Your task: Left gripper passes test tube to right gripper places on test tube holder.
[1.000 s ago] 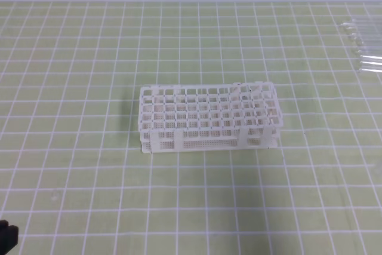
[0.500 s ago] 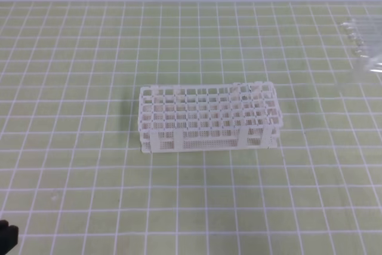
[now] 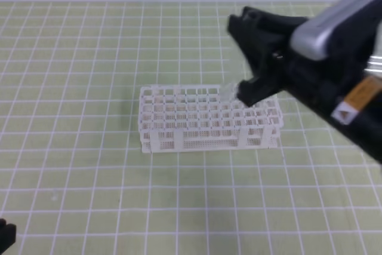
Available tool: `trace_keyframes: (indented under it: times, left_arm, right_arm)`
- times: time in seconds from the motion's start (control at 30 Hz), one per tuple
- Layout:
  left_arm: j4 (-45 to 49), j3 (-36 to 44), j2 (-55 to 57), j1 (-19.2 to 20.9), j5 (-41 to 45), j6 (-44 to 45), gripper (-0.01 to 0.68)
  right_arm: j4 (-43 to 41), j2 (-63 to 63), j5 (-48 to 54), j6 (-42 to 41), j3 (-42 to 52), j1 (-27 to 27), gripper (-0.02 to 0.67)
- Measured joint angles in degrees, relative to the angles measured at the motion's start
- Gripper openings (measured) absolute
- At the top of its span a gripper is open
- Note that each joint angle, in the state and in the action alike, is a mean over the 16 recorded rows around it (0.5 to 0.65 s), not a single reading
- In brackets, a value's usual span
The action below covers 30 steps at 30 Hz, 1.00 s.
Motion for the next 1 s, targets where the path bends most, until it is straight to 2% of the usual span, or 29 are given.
trace_keyframes:
  times: [0.2, 0.57, 0.77, 1.0]
  left_arm:
    - [0.0, 0.0, 0.0, 9.4, 0.0, 0.0, 0.008]
    - [-2.9, 0.0, -0.1, 32.4, -2.5, 0.7, 0.006]
    - [-4.1, 1.0, -1.1, 41.0, -11.3, 3.5, 0.004]
    - [-3.4, 7.7, -6.7, 47.7, -26.5, 6.9, 0.0]
  right_arm:
    - [-1.0, 9.2, -3.6, 0.0, -4.2, 2.5, 0.012]
    - [-2.1, 23.4, -7.3, -0.1, -14.6, 6.2, 0.012]
    - [-2.5, 29.3, -7.3, -0.6, -19.7, 7.2, 0.012]
    - [-2.6, 33.2, -6.0, -2.6, -22.7, 7.8, 0.012]
